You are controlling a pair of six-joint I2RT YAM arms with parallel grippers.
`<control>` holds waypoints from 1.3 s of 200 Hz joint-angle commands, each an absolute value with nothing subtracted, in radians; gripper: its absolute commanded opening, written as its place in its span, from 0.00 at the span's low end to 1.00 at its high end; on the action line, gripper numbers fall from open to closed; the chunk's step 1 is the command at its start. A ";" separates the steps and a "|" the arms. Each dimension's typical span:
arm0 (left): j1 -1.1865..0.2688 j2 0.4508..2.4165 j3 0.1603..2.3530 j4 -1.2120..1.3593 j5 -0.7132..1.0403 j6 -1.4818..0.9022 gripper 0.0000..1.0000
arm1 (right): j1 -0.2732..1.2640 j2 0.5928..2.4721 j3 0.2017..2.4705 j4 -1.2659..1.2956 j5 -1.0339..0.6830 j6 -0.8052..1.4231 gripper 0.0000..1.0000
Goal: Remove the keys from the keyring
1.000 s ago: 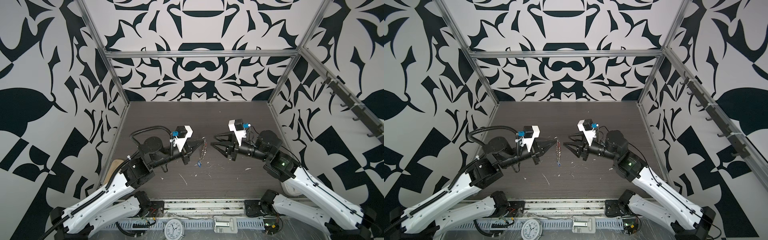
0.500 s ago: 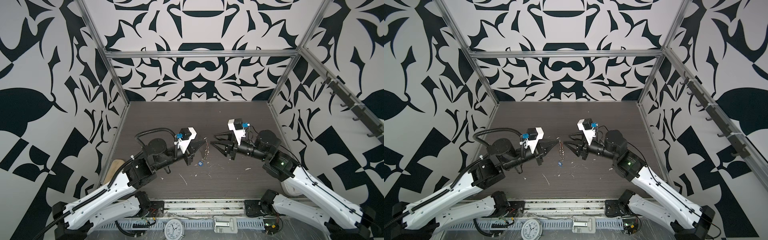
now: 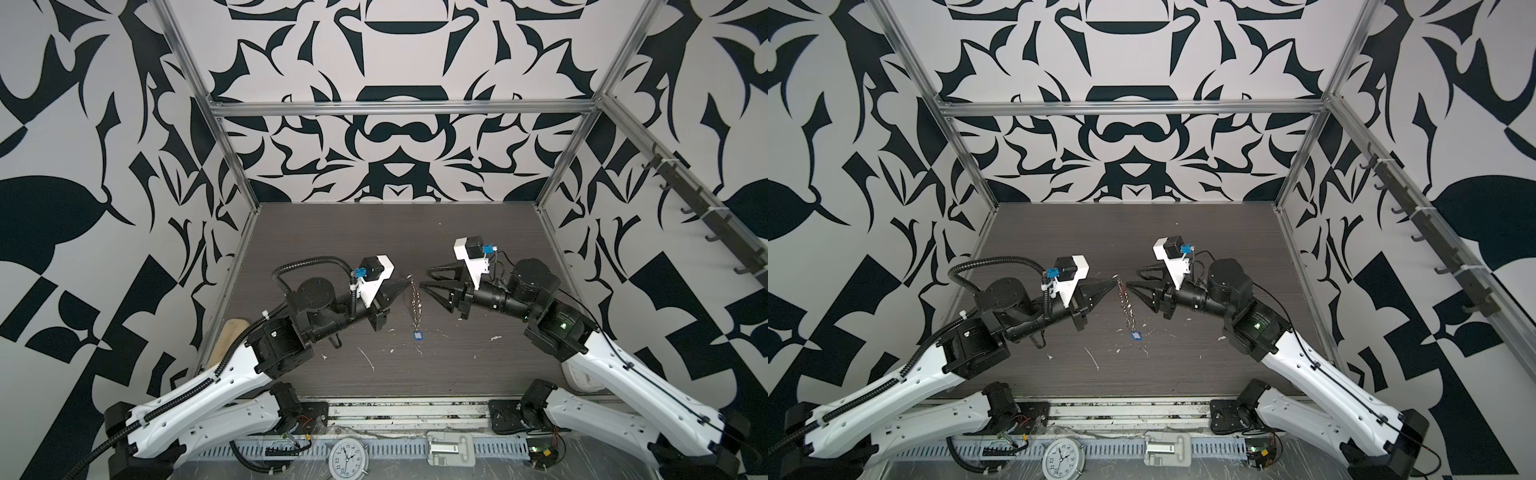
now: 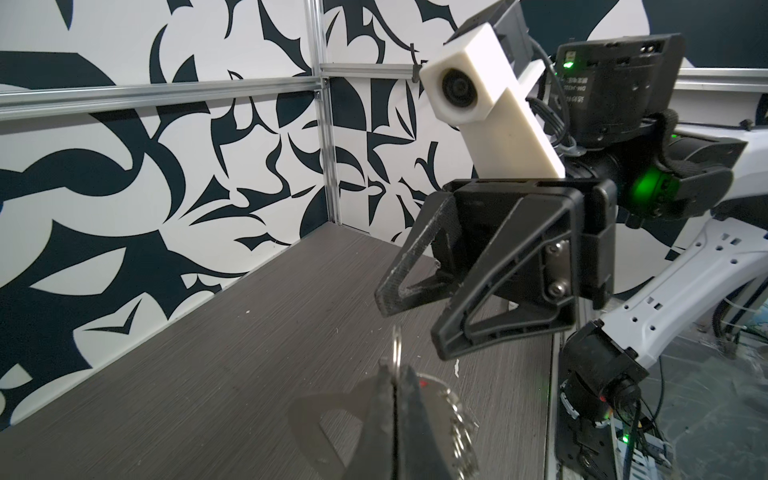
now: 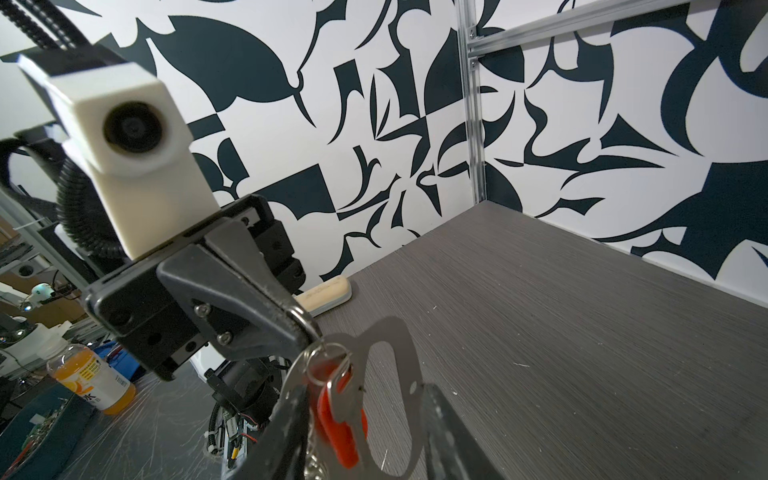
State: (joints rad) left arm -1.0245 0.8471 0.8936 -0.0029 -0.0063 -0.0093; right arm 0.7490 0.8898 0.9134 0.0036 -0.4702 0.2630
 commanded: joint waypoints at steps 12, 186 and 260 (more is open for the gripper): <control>-1.079 0.862 0.935 -0.035 -0.146 0.015 0.00 | 0.756 0.875 0.956 0.005 -0.431 0.257 0.44; -1.181 0.906 0.948 -0.025 -0.348 0.101 0.00 | 0.756 0.833 0.916 -0.036 -0.347 0.242 0.33; -1.180 0.840 0.895 0.002 -0.256 0.112 0.00 | 0.755 0.876 0.925 -0.076 -0.449 0.224 0.44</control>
